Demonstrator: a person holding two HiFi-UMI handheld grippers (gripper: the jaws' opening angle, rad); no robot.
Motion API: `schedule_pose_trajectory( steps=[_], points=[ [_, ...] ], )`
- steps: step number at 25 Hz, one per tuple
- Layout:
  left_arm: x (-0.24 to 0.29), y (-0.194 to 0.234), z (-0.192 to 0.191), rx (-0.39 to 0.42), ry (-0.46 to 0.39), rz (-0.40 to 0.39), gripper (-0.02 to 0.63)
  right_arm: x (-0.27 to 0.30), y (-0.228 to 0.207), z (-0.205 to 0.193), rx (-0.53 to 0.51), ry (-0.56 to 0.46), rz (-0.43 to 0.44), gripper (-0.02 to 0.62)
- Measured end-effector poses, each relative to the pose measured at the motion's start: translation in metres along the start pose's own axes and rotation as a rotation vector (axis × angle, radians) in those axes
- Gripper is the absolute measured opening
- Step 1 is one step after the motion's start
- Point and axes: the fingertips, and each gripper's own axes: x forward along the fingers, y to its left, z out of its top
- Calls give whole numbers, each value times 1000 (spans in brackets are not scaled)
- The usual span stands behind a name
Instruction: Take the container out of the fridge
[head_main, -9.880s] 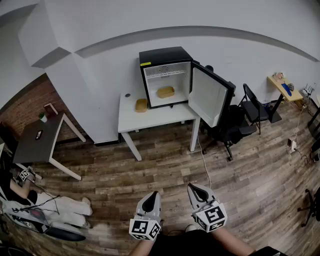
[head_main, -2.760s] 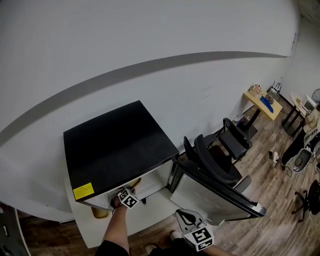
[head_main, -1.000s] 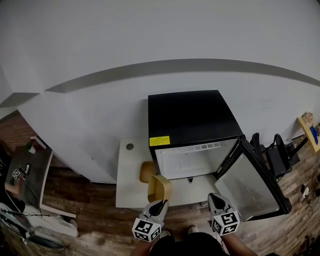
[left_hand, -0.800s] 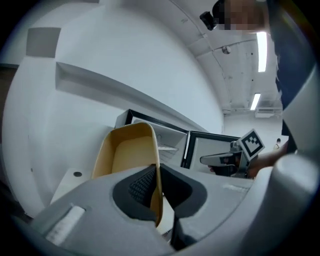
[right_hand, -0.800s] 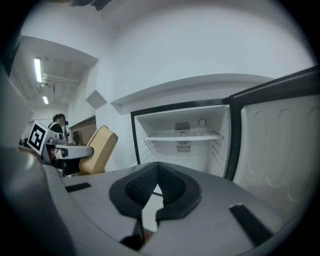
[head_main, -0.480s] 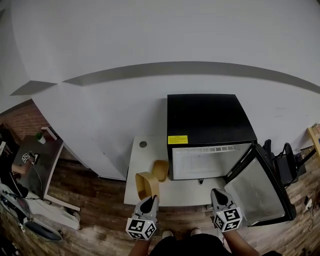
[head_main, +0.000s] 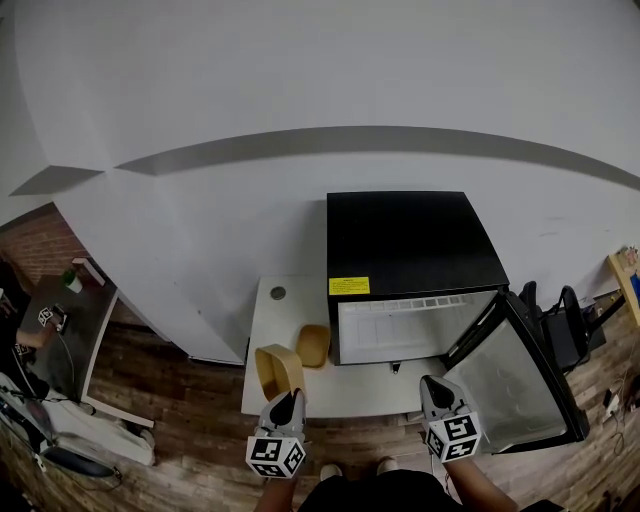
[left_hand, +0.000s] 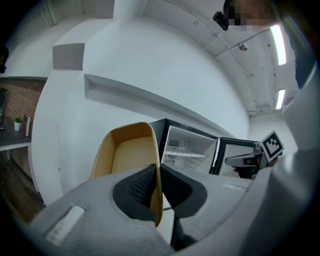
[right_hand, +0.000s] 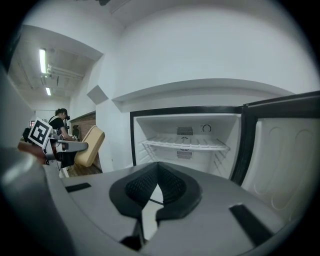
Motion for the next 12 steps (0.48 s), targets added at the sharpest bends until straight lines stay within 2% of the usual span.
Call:
schedule_pose_trajectory(
  steps=[12],
  points=[
    [15, 0, -13, 8, 41, -33, 28, 5, -2, 1, 3, -3, -21, -5]
  ],
)
